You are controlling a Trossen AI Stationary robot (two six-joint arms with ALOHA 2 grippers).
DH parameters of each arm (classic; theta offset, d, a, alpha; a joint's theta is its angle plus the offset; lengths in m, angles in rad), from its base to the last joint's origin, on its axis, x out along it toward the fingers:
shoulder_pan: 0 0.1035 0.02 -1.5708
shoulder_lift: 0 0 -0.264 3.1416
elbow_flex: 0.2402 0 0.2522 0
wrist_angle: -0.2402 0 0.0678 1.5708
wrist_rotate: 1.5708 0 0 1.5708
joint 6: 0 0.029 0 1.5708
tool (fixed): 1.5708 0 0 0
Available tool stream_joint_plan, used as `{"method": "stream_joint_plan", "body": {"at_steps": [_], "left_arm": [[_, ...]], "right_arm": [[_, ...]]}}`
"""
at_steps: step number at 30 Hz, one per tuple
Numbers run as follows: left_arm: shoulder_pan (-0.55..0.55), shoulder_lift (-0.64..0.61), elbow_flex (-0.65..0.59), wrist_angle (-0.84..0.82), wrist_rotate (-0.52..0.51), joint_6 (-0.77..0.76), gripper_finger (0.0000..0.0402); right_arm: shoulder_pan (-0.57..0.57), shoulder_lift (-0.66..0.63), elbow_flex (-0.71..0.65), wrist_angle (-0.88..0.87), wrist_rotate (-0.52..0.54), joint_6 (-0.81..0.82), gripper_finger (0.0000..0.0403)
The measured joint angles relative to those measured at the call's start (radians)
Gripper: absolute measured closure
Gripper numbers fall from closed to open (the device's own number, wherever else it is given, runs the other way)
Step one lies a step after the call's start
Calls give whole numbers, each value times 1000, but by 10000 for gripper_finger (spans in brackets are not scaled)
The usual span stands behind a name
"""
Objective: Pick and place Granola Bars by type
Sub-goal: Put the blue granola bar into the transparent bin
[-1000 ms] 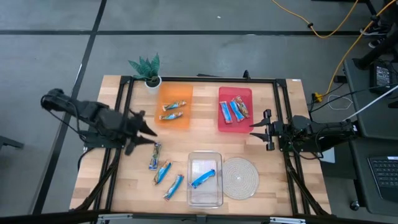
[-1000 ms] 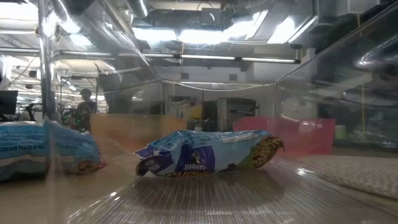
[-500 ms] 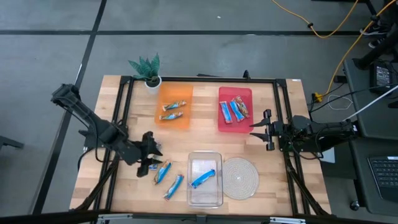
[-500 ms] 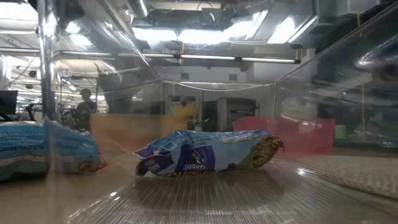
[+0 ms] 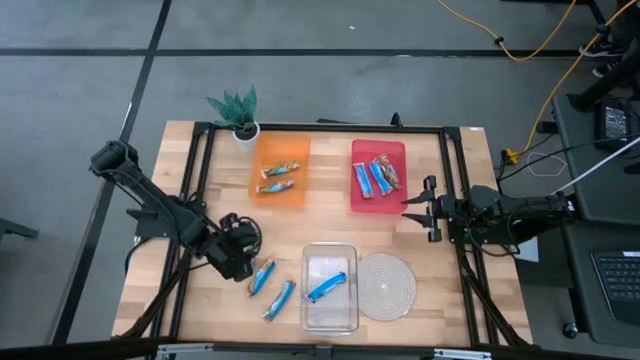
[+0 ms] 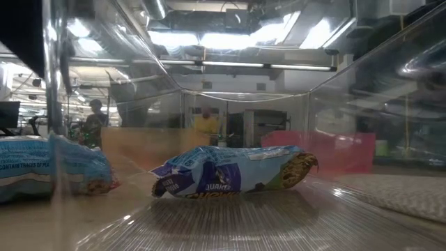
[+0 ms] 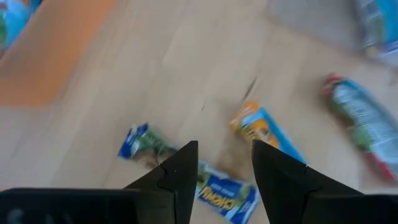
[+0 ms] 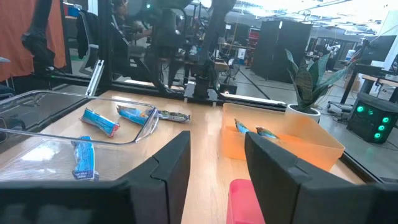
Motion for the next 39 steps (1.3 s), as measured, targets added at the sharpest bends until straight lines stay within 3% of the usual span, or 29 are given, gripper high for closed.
{"method": "stream_joint_plan", "body": {"at_steps": [8, 20, 26, 39], "left_arm": [[0, 82, -1, -35, 32, -60, 246], [0, 93, -99, -25, 58, -181, 141], [0, 93, -158, 65, 62, -218, 104], [31, 153, -161, 141, 51, -190, 86]], "right_arm": [[0, 0, 0, 0, 0, 0, 247], [0, 0, 0, 0, 0, 0, 247], [0, 0, 0, 0, 0, 0, 247], [0, 0, 0, 0, 0, 0, 247]]}}
